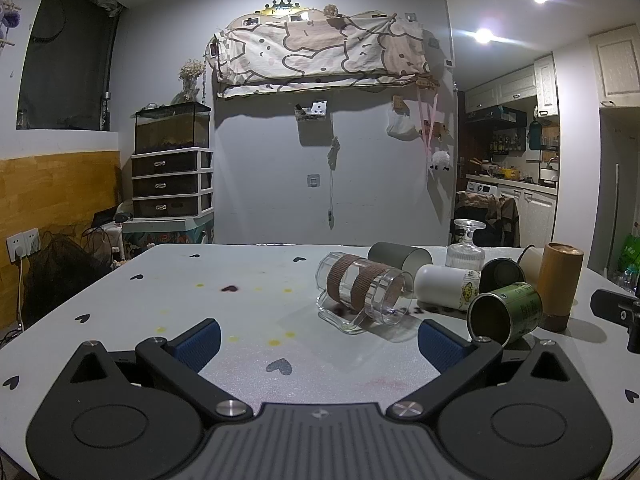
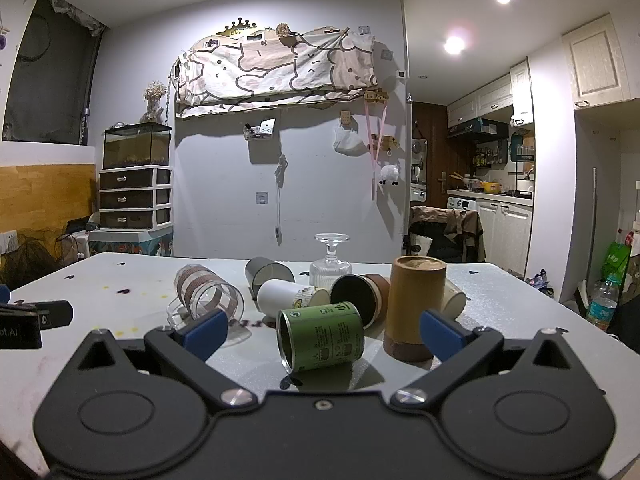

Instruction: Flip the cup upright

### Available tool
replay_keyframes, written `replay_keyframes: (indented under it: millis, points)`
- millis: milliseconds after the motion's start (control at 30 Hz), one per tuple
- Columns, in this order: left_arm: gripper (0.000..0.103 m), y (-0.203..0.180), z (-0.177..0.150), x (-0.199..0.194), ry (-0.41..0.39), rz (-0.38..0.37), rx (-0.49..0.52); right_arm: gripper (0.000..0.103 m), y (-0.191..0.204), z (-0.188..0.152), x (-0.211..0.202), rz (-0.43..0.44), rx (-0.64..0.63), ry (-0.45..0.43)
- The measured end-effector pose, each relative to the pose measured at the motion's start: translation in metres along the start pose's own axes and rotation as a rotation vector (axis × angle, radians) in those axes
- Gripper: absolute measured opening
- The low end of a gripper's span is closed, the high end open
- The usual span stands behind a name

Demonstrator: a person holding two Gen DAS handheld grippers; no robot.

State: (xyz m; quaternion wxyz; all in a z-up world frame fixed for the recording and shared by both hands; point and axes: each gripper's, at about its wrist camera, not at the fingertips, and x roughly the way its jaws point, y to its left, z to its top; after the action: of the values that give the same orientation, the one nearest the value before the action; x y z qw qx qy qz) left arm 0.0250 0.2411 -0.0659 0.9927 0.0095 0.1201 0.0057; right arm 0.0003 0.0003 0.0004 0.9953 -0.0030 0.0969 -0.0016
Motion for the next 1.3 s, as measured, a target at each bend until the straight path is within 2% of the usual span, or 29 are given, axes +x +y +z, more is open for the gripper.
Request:
replay_keyframes:
  millis: [1300]
  points:
    - [0.103, -0.0019, 0.0017, -0.0021, 0.001, -0.001, 0.003, 0.103, -0.0070, -0.0005, 0.0014, -0.004, -0.001, 0.004]
